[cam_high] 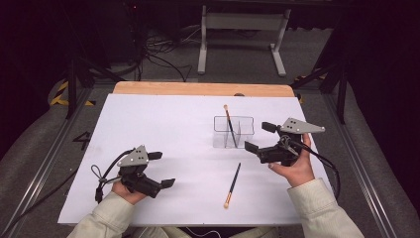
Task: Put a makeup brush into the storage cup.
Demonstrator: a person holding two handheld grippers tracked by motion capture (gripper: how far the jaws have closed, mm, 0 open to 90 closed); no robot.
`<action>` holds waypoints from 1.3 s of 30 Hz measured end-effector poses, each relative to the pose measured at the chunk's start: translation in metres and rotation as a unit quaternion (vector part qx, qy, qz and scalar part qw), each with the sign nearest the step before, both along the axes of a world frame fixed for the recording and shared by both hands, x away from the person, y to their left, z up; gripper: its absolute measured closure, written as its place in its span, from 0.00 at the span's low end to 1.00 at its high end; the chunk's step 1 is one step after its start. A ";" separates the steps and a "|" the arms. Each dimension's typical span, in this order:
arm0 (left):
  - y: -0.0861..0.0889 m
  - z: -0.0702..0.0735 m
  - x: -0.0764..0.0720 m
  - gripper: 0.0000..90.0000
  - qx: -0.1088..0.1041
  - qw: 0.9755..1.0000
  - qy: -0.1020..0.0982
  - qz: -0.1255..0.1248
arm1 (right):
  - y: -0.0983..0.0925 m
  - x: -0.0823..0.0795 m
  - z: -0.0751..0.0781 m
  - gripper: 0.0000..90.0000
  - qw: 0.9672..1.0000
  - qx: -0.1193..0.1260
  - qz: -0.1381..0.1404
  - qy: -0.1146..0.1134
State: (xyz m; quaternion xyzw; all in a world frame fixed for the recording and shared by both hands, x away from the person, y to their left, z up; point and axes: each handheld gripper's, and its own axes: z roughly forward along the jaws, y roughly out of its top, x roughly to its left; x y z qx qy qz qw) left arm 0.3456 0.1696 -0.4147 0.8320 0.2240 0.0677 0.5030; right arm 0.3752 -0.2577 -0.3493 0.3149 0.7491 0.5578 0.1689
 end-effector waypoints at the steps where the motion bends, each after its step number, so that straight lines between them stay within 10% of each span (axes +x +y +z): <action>1: 0.000 0.000 0.000 0.00 0.000 1.000 0.001 0.000 | 0.000 0.000 0.000 0.00 1.000 0.000 0.000 0.000; 19: 0.004 -0.001 -0.003 0.00 0.007 1.000 -0.001 0.005 | 0.006 -0.006 0.013 0.09 0.989 -0.120 0.085 0.005; 39: 0.020 -0.003 -0.011 0.00 0.008 1.000 0.001 0.028 | 0.030 -0.004 0.021 0.11 0.947 -0.272 0.169 0.007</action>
